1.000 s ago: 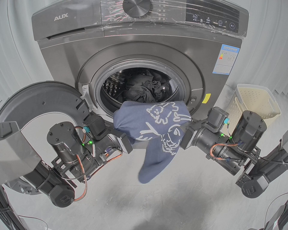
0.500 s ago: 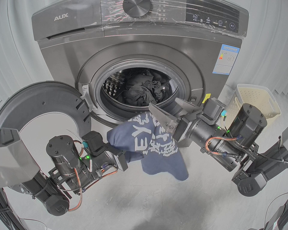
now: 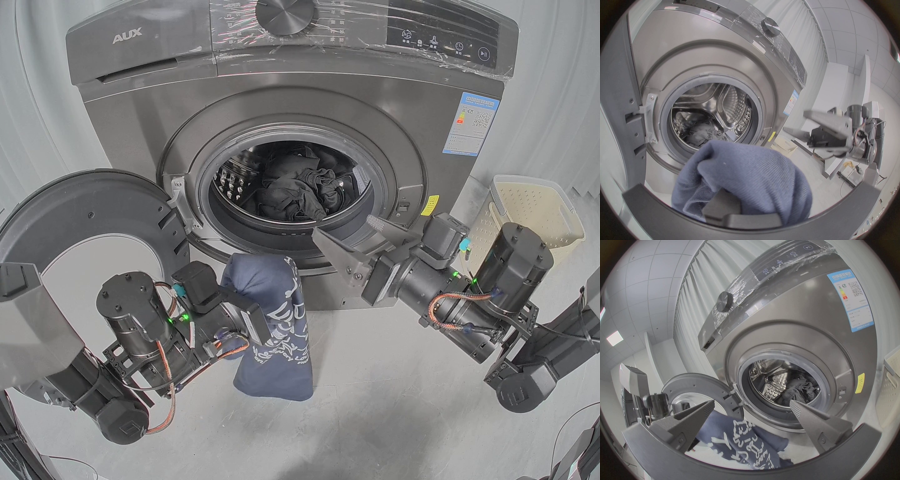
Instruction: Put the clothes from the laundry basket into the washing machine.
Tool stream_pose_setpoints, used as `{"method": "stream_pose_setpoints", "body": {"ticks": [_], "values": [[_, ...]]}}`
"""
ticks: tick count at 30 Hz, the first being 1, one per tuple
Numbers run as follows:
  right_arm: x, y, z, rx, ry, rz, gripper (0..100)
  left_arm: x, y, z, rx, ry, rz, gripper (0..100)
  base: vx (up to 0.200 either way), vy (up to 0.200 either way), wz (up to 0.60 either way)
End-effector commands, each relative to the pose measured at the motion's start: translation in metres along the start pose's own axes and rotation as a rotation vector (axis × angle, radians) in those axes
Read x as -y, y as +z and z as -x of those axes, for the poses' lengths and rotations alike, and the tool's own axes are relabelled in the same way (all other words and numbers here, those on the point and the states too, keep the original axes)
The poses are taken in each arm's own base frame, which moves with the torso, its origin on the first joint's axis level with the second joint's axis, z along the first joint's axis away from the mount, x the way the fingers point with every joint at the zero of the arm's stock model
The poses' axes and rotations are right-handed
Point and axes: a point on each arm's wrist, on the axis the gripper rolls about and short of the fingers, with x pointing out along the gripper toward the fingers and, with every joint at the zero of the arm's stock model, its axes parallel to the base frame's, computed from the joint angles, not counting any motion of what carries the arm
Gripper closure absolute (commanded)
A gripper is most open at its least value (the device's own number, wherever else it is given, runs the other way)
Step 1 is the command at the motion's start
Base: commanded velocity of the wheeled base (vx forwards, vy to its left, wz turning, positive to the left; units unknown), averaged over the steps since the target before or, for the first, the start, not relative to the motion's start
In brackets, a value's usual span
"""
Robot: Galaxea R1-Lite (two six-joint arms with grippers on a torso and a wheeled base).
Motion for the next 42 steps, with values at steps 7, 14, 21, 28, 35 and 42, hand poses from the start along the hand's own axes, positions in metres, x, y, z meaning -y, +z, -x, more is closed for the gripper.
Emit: {"method": "stream_pose_setpoints", "body": {"ticks": [7, 14, 21, 28, 35, 42], "values": [[0.012, -0.017, 0.012, -0.086, -0.044, 0.009, 0, 0.010, 0.046, 0.000, 0.172, -0.037, -0.009, 100, 0.000, 0.000, 0.00], [0.016, -0.038, 0.020, -0.184, -0.054, 0.020, 0, 0.029, 0.066, 0.014, 0.225, -0.118, 0.002, 100, 0.000, 0.000, 0.00], [0.016, -0.044, 0.019, -0.194, -0.052, 0.019, 0, 0.034, 0.069, 0.016, 0.234, -0.136, 0.005, 100, 0.000, 0.000, 0.00], [0.015, -0.044, 0.019, -0.194, -0.049, 0.019, 0, 0.032, 0.069, 0.016, 0.237, -0.125, 0.005, 100, 0.000, 0.000, 0.00], [0.013, -0.043, 0.019, -0.190, -0.041, 0.018, 0, 0.031, 0.068, 0.017, 0.233, -0.124, 0.005, 100, 0.000, 0.000, 0.00], [0.013, -0.043, 0.019, -0.191, -0.041, 0.016, 0, 0.026, 0.073, 0.012, 0.253, -0.105, 0.000, 100, 0.000, 0.000, 0.00]]}}
